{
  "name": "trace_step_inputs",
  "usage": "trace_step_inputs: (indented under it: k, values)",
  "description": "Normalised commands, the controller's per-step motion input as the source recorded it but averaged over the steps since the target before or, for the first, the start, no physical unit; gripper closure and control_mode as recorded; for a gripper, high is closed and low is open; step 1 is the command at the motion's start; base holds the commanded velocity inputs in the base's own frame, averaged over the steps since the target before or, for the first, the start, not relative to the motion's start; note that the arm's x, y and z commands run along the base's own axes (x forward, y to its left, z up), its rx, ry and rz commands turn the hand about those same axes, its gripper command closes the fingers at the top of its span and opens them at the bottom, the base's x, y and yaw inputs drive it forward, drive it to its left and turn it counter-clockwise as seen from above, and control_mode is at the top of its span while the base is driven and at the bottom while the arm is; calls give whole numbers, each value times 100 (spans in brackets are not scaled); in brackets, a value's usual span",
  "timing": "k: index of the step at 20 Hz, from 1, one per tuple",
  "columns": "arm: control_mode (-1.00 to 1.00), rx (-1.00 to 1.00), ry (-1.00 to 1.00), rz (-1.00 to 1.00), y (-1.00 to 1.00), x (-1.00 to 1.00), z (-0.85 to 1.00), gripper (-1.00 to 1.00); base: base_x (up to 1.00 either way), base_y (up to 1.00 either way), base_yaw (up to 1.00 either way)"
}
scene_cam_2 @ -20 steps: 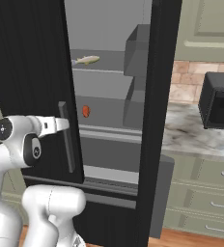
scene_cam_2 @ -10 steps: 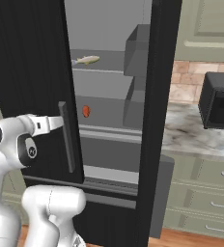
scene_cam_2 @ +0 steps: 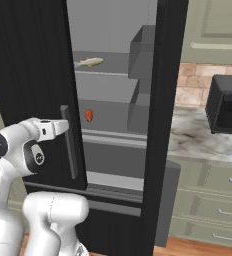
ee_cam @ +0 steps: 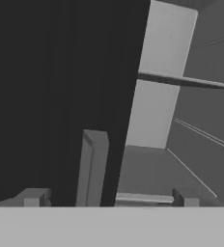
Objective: Gather the carrot and sweet potato from the fridge and place them on a tray on the dining counter. Then gather the fishs from the fridge and place them on the other tray.
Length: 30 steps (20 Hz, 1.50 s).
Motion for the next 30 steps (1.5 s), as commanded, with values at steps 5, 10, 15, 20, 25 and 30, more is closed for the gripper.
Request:
trace_step_inputs:
  k: [5,10,15,20,25,30]
  values:
    - [-100,1,-15,2,0,28,-20,-100,0,0,0]
    - [-100,1,-10,2,0,27,-12,-100,0,0,0]
    - [-100,0,-4,1,2,33,-12,-100,0,0,0]
    - [-100,0,0,4,0,31,-19,-100,0,0,0]
    - [-100,0,0,4,0,29,-19,-100,0,0,0]
    - [-100,0,0,3,0,25,-20,-100,0,0,0]
